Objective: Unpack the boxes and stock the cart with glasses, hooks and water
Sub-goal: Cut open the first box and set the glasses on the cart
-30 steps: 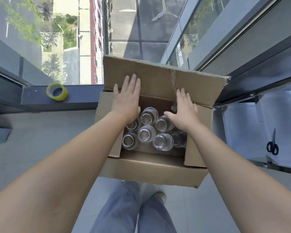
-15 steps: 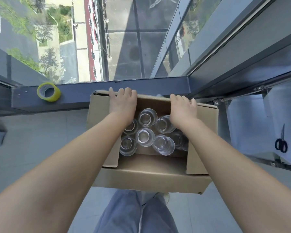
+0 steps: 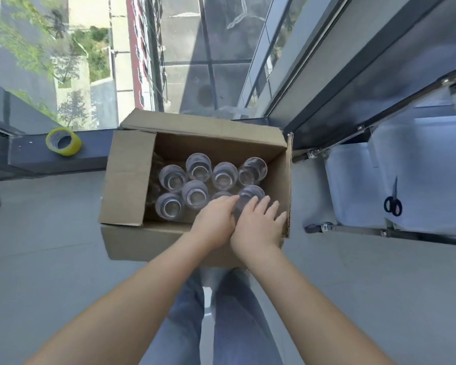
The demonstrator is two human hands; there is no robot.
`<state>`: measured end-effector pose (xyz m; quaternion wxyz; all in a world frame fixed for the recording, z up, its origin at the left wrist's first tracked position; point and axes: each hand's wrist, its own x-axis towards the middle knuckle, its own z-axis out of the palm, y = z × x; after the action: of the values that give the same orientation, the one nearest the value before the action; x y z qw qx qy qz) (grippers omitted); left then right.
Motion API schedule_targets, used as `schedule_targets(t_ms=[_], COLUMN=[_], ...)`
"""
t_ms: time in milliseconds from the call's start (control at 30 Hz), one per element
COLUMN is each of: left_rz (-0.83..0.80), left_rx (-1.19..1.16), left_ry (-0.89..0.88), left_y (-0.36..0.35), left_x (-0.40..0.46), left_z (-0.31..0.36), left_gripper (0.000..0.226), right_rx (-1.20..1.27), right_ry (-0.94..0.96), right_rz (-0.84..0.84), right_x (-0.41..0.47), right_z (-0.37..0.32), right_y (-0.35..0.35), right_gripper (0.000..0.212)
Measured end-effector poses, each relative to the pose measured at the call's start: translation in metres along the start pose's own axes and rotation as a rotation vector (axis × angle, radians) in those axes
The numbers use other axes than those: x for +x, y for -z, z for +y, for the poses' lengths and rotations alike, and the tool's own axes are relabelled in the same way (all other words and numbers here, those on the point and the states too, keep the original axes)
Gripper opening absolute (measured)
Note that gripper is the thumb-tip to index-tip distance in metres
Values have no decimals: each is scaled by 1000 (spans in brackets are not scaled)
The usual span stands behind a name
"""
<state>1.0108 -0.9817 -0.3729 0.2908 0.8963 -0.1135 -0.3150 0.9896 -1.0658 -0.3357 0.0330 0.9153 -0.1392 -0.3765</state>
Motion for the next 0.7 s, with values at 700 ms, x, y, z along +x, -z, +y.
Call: schedule_targets(t_ms=[700], left_rz=[33], left_rx=[-1], left_ry=[309], left_y=[-19], left_x=[-20], left_z=[38], left_gripper=[48], right_rx=[305], right_ry=[-18], right_rz=[110], right_x=[26], right_z=[81], right_y=[-23], right_gripper=[69])
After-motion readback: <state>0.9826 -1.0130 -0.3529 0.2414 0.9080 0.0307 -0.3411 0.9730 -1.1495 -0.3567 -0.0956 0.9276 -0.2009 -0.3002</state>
